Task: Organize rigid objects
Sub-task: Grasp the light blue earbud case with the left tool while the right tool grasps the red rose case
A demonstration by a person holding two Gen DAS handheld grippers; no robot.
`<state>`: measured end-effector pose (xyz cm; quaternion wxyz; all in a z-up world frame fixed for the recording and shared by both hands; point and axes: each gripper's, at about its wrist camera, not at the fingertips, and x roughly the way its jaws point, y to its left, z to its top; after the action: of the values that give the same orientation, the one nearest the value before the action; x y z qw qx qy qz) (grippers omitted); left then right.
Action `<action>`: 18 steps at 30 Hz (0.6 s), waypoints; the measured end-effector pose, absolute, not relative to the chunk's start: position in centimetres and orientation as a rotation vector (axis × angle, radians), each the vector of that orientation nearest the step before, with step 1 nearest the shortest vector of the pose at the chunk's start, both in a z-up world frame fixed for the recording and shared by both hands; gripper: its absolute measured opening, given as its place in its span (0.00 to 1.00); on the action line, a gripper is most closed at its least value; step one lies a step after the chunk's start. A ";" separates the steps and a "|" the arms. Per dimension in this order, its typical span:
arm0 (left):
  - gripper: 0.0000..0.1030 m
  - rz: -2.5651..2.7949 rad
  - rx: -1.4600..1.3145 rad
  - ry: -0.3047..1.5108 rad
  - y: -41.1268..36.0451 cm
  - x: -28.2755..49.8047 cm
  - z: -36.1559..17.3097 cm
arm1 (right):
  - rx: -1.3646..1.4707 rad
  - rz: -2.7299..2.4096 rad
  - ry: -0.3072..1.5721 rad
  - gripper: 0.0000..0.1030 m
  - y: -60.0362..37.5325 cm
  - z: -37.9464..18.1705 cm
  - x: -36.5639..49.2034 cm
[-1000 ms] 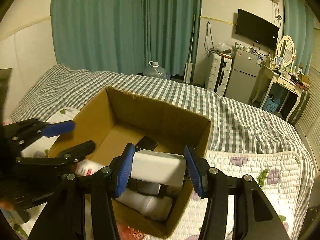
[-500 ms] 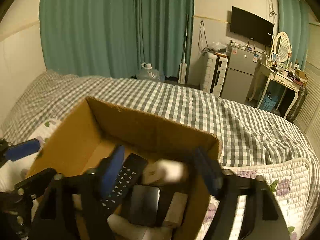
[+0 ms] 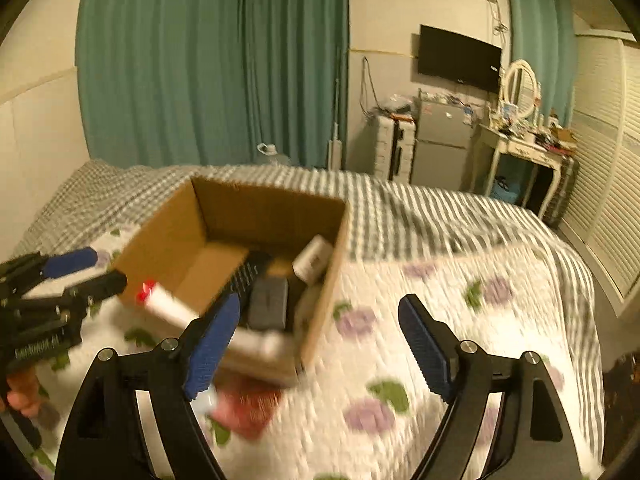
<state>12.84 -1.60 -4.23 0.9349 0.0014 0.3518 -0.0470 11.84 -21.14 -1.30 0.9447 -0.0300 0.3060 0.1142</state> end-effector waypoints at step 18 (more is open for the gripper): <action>0.59 -0.189 -0.029 0.923 -5.9 12.8 -14.3 | -0.042 0.215 0.812 0.84 -21.4 -7.4 10.2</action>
<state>12.82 -5.90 -14.34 0.8910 -0.0141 0.4445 -0.0910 10.25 -21.40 -7.41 0.9128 -0.0203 0.3943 0.1042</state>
